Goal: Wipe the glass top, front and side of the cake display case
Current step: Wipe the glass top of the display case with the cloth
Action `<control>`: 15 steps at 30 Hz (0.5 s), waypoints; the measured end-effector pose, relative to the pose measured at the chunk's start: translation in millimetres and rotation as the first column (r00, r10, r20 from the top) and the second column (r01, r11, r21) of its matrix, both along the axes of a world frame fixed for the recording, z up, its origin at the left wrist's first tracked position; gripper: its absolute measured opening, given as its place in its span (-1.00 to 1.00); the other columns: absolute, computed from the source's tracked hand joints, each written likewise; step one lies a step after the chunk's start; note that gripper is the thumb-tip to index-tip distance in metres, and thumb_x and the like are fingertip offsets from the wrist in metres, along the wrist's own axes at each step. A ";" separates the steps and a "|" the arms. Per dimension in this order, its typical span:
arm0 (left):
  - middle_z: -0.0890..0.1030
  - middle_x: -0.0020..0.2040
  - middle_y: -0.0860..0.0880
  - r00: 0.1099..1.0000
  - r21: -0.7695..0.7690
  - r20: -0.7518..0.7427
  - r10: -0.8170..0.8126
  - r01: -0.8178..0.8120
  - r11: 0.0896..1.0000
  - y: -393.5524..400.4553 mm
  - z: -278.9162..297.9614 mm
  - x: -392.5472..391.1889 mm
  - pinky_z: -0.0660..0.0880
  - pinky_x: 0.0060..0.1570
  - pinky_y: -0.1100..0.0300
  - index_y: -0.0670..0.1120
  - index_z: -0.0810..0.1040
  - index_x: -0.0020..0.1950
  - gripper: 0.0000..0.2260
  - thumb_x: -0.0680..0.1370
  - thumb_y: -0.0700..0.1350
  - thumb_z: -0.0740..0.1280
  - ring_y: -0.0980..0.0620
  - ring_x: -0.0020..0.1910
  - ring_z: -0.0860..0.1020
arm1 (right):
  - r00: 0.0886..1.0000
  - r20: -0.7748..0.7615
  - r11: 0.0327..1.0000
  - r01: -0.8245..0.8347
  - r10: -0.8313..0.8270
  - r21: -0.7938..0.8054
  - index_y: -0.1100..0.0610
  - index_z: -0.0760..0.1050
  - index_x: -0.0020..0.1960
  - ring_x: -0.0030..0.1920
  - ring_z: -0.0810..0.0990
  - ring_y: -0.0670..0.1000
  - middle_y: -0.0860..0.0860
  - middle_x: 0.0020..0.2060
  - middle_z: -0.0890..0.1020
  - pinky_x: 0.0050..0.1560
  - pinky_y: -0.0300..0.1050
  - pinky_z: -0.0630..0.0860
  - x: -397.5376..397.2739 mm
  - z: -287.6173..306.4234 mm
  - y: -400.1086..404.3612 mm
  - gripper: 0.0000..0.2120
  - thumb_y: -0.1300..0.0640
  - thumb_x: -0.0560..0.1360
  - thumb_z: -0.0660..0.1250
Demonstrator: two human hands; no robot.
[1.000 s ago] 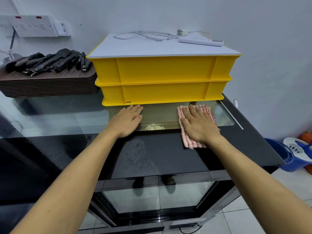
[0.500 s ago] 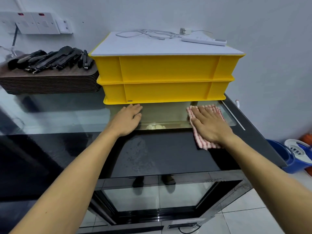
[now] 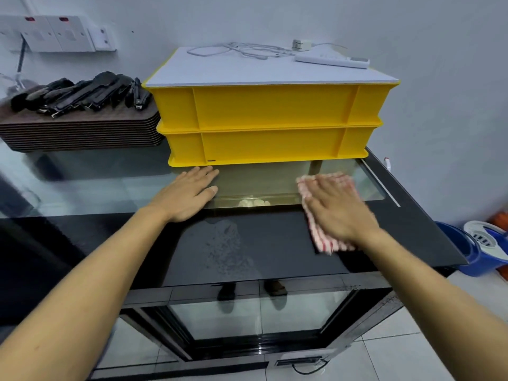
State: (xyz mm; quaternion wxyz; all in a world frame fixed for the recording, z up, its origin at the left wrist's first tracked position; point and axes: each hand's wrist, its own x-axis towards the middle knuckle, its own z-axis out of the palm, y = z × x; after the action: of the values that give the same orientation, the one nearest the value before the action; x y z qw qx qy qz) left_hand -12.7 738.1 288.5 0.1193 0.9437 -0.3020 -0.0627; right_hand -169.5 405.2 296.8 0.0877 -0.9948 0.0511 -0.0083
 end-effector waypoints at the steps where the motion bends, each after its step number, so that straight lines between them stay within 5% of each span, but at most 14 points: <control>1: -0.05 0.70 0.14 1.000 0.004 0.015 0.000 0.000 1.000 -2.0 -0.3 0.3 -0.17 0.62 0.07 0.14 -0.01 0.71 -0.44 0.73 0.26 -0.06 0.09 0.68 -0.11 | 0.994 0.006 0.994 0.107 -0.107 0.018 -0.04 -0.07 0.71 0.68 -0.12 0.06 0.03 0.69 -0.06 0.65 0.06 -0.21 11.5 -0.1 -6.0 -0.34 -0.24 0.66 -0.23; 5: -0.05 0.71 0.13 1.000 0.007 0.011 0.014 -0.014 1.000 -5.0 1.5 0.7 -0.16 0.63 0.05 0.13 -0.02 0.72 -0.46 0.75 0.21 -0.06 0.08 0.69 -0.11 | 0.981 -0.007 0.980 0.194 -0.193 0.046 0.03 -0.12 0.71 0.67 -0.12 0.20 0.14 0.68 -0.09 0.65 0.17 -0.18 52.3 -1.5 49.2 -0.35 -0.19 0.68 -0.22; 9: -0.06 0.71 0.12 1.000 0.001 -0.003 0.023 -0.023 1.000 -3.5 2.8 -2.2 -0.16 0.64 0.05 0.11 -0.02 0.72 -0.47 0.75 0.20 -0.07 0.08 0.69 -0.12 | 0.980 0.003 0.979 -0.200 0.200 0.029 0.01 -0.12 0.71 0.68 -0.17 0.11 0.07 0.68 -0.12 0.65 0.06 -0.24 26.9 0.2 134.7 -0.40 -0.17 0.72 -0.18; 12: -0.08 0.71 0.14 0.999 -0.001 -0.007 0.036 -0.036 0.999 -2.7 4.1 -5.0 -0.17 0.64 0.05 0.11 -0.02 0.72 -0.45 0.74 0.22 -0.09 0.09 0.68 -0.13 | 0.917 0.013 0.917 -0.398 0.398 0.016 -0.12 -0.14 0.69 0.65 -0.26 -0.08 -0.11 0.65 -0.19 0.62 -0.06 -0.34 -26.7 1.4 116.1 -0.41 -0.26 0.71 -0.20; 15: -0.08 0.71 0.15 0.999 -0.008 -0.003 0.048 -0.048 0.999 -2.8 2.5 -6.3 -0.19 0.64 0.06 0.13 -0.03 0.72 -0.44 0.73 0.25 -0.13 0.11 0.68 -0.15 | 0.984 -0.016 0.983 -0.178 0.178 -0.038 -0.12 -0.12 0.69 0.65 -0.23 -0.10 -0.10 0.67 -0.15 0.60 -0.05 -0.36 -19.4 0.4 35.6 -0.20 -0.44 0.55 -0.43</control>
State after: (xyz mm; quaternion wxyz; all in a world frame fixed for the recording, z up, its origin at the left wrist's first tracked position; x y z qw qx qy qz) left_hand -19.0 735.3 290.9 0.1249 0.9501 -0.2793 -0.0601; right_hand -188.9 440.9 297.2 0.0681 -0.9970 -0.0375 0.0047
